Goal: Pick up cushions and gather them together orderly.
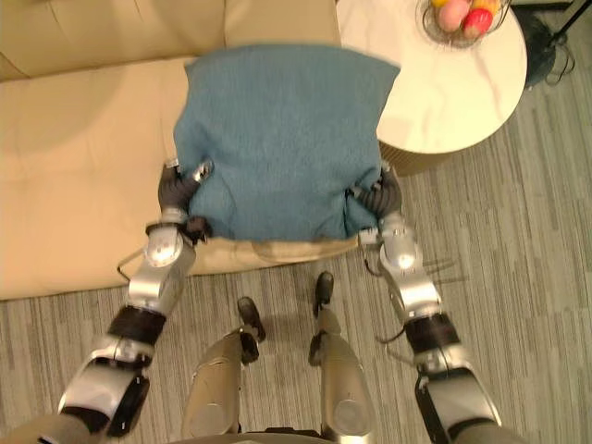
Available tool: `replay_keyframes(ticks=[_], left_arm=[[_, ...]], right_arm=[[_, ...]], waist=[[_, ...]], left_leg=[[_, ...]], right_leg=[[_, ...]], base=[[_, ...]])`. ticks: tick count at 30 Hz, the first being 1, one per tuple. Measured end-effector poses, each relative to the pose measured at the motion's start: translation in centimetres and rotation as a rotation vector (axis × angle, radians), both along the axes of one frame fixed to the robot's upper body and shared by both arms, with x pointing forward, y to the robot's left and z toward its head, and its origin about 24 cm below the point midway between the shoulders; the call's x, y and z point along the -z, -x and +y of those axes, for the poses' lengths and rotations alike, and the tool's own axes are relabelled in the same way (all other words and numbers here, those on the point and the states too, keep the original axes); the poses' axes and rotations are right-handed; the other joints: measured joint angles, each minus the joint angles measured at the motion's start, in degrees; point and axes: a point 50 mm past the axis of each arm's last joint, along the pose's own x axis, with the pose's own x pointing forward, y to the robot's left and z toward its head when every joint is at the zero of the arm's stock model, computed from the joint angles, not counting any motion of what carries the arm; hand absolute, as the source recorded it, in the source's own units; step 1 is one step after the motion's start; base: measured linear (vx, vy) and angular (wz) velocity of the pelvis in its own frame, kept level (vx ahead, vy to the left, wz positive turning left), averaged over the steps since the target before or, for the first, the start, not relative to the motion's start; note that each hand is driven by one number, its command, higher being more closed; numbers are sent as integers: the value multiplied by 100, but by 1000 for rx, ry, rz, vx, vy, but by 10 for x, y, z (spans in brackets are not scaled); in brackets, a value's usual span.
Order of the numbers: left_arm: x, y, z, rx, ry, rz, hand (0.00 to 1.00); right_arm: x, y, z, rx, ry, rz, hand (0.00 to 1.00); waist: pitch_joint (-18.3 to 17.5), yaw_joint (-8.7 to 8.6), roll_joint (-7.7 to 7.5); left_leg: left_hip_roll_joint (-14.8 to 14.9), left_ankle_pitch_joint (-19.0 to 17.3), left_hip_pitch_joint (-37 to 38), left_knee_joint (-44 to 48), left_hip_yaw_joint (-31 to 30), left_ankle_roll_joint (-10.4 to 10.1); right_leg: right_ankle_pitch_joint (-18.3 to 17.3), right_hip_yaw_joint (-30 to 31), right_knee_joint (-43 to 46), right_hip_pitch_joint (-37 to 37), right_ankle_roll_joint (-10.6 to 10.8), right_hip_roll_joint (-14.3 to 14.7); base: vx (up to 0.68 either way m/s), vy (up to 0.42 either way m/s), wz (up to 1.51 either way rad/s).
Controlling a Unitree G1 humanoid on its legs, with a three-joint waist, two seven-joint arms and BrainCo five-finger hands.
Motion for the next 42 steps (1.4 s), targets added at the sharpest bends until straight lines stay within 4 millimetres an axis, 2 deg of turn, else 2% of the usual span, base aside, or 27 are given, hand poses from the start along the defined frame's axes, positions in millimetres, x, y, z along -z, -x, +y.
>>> replay_keyframes(ticks=[1, 2, 3, 7, 11, 12, 13, 14, 15, 16, 18, 19, 20, 21, 22, 24, 25, 26, 28, 29, 30, 31, 32, 33, 35, 37, 42], left_arm=[[17, 17, -1, -6, 29, 51, 100], [24, 26, -1, -6, 41, 74, 100], [36, 45, -1, -13, 66, 117, 100], [43, 82, 10, -42, 83, 135, 100], [40, 91, 16, -69, 86, 107, 100], [40, 90, 16, -69, 86, 103, 100], [38, 89, 16, -71, 89, 95, 100], [36, 86, 15, -67, 93, 84, 100], [36, 86, 15, -66, 94, 81, 100], [36, 86, 16, -68, 94, 84, 100], [38, 88, 16, -70, 95, 89, 100], [37, 87, 17, -75, 94, 84, 100], [36, 87, 18, -78, 94, 79, 100], [32, 87, 18, -82, 97, 62, 100], [31, 87, 17, -83, 106, 55, 100], [32, 88, 17, -86, 112, 60, 100], [33, 87, 14, -77, 124, 69, 100], [33, 85, 8, -49, 132, 69, 100], [36, 85, -6, 14, 158, 85, 100], [36, 85, -13, 46, 163, 86, 100], [36, 85, -13, 53, 163, 84, 100], [35, 85, -15, 69, 163, 80, 100], [33, 82, -19, 85, 170, 69, 100], [33, 81, -20, 89, 169, 67, 100], [35, 78, -17, 104, 140, 74, 100], [43, 82, -14, 96, 132, 111, 100], [45, 84, -11, 86, 130, 120, 100]], right_arm=[[14, 8, 2, -14, -42, 50, 100], [22, 13, 3, -18, -59, 76, 100], [36, 25, 4, -32, -93, 125, 100], [42, 46, 17, -103, -190, 131, 100], [36, 49, 29, -173, -282, 89, 100], [36, 49, 29, -175, -287, 88, 100], [35, 49, 29, -175, -288, 85, 100], [36, 50, 28, -172, -301, 87, 100], [38, 50, 27, -170, -310, 92, 100], [41, 50, 27, -167, -317, 104, 100], [42, 51, 27, -166, -315, 108, 100], [41, 51, 29, -174, -315, 101, 100], [40, 51, 29, -178, -316, 95, 100], [37, 49, 30, -186, -312, 78, 100], [35, 48, 29, -186, -304, 71, 100], [40, 47, 27, -177, -296, 92, 100], [45, 47, 24, -152, -296, 113, 100], [47, 48, 18, -119, -294, 118, 100], [50, 49, 5, -62, -292, 126, 100], [51, 52, -3, -32, -290, 128, 100], [52, 52, -4, -27, -288, 128, 100], [52, 55, -7, -14, -283, 127, 100], [52, 56, -10, 0, -275, 121, 100], [51, 56, -11, 3, -275, 120, 100], [53, 56, -7, 16, -299, 123, 100], [54, 56, -4, 13, -306, 132, 100], [54, 56, -1, 3, -314, 134, 100]], waist=[[-245, 52, 41], [-336, 115, 72], [-531, 174, 141], [-918, 286, 157], [-996, 322, 153], [-1019, 330, 161], [-1072, 374, 185], [-1068, 312, 192], [-1068, 281, 185], [-1066, 284, 144], [-1061, 292, 116], [-1062, 383, 115], [-1074, 455, 112], [-1101, 515, 182], [-1129, 530, 348], [-1124, 584, 381], [-1119, 506, 325], [-1087, 423, 247], [-1062, 312, 203], [-1074, 157, 194], [-1079, 126, 193], [-1155, 103, 313], [-1241, 75, 450], [-1249, 75, 462], [-1277, 137, 250], [-1282, 144, 221], [-1297, 174, 194]], left_leg=[[-41, 1, 128, -96, -6, -2], [-52, 6, 233, -142, -6, -10], [-81, 6, 489, -260, -20, -16], [-174, 12, 840, -463, -56, -17], [-210, -2, 892, -395, -52, 16], [-191, -10, 853, -367, -68, 48], [-107, 54, 756, -374, -37, 187], [-82, 118, 685, -286, -232, 266], [-91, 127, 645, -195, -359, 268], [-135, 132, 607, -35, -598, 265], [-260, 166, 502, 144, -975, 257], [-329, 258, 323, 197, -1197, 232], [-359, 370, 216, 169, -1294, 214], [-344, 636, -56, 23, -1518, 140], [-257, 1021, -271, -309, -1790, 53], [-171, 1533, -162, -1132, -1876, 21], [-35, 1063, -180, -1298, -1334, 421], [2, 691, -305, -1050, -869, 508], [56, 641, -345, -2, -275, 501], [52, 535, -151, 681, 38, 501], [53, 484, -85, 742, 64, 457], [32, 233, 284, 666, 172, 248], [-55, 33, 781, -221, 118, 55], [-86, 20, 827, -397, 110, 35], [-223, 190, 839, -619, 106, 63], [-261, 99, 831, -434, 101, 171], [-271, -230, 693, -34, 171, 299]], right_leg=[[-10, -20, -86, 132, 13, -14], [-35, -20, -92, 221, 36, -20], [-108, -46, -93, 442, 70, -35], [-174, -89, -92, 711, 131, -92], [-149, 55, 163, 704, 203, -156], [-94, 118, 239, 637, 286, -147], [-162, 322, 446, 504, 624, -115], [-967, 389, 1583, 290, 396, -212], [-1288, 388, 2087, 256, 332, -261], [-1776, 472, 2903, 314, 485, -317], [-2279, 712, 3238, 596, 509, -327], [-2460, 744, 3027, 707, 443, -309], [-2517, 732, 2832, 723, 431, -290], [-2564, 576, 2458, 690, 406, -195], [-2414, 271, 2333, 541, 240, -27], [-2327, -49, 2405, 390, 58, 58], [-2225, -336, 2337, 417, -45, 9], [-2186, -600, 2268, 447, -73, -163], [-2100, -856, 2237, 510, -87, -464], [-2047, -1085, 2083, 603, -92, -644], [-2013, -1114, 2037, 616, -91, -650], [-1883, -1191, 1818, 659, -56, -624], [-1754, -1244, 1597, 669, 102, -536], [-1722, -1254, 1553, 669, 109, -520], [-1313, -1247, 1143, 752, 156, -522], [-1103, -1255, 901, 936, 254, -534], [-977, -1166, 763, 989, 361, -580]], base=[[55, 41, 15], [100, 58, 10], [85, 51, 10], [59, 48, 6], [-46, 63, -6], [-134, 100, -1], [-91, 98, 28], [-74, 85, 50], [-23, 28, 89], [-50, -40, 82], [-111, -149, 109], [-129, -181, 105], [-153, -196, 89], [-213, -202, 92], [-244, -202, 91], [-303, -179, 87], [-331, -192, 125], [-258, -136, 122], [-259, -37, 110], [-215, 14, 94], [-166, 57, 74], [-97, 116, 39], [-116, 147, 35], [-71, 147, 34], [-53, 99, 20], [-33, 121, 6], [-36, 118, -8]])
